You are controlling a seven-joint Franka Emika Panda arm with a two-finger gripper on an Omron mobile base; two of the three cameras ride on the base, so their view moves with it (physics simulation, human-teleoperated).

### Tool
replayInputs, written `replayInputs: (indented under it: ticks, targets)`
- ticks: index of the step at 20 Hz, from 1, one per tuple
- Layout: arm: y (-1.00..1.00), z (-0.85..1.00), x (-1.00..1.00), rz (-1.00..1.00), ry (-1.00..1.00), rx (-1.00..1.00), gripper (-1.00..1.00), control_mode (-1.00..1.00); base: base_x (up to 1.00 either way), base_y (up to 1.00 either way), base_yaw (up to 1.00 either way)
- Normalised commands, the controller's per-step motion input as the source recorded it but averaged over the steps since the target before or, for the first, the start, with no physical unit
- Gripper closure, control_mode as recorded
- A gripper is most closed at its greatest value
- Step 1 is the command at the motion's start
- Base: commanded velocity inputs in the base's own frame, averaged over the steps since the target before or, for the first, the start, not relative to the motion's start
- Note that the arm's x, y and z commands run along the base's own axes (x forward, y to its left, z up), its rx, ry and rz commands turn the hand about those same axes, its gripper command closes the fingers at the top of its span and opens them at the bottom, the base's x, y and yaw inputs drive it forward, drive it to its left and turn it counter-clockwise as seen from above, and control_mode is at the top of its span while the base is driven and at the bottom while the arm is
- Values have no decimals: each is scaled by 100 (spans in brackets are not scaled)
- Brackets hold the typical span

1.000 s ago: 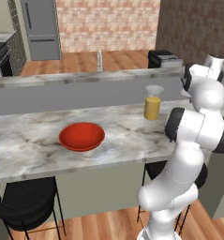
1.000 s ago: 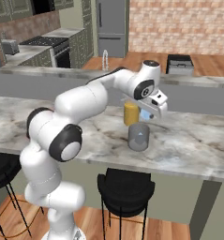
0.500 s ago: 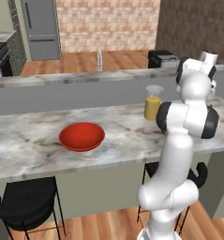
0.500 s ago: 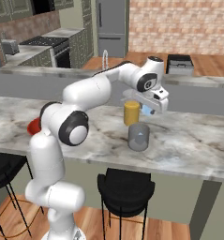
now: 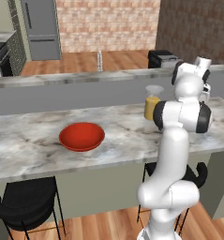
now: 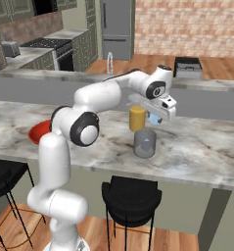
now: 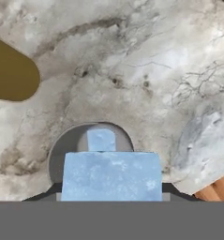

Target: There are two ice cubes in the ice bowl. Place both ice cubes in the glass cup.

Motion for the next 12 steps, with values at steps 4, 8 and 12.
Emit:
replayInputs:
  ticks: [4, 8, 12]
  targets:
    - [0, -38, 24, 0, 0, 0, 100, -100, 0, 0, 0]
    - [8, -37, 28, 0, 0, 0, 100, -100, 0, 0, 0]
    - [26, -28, 32, 0, 0, -2, 100, -100, 0, 0, 0]
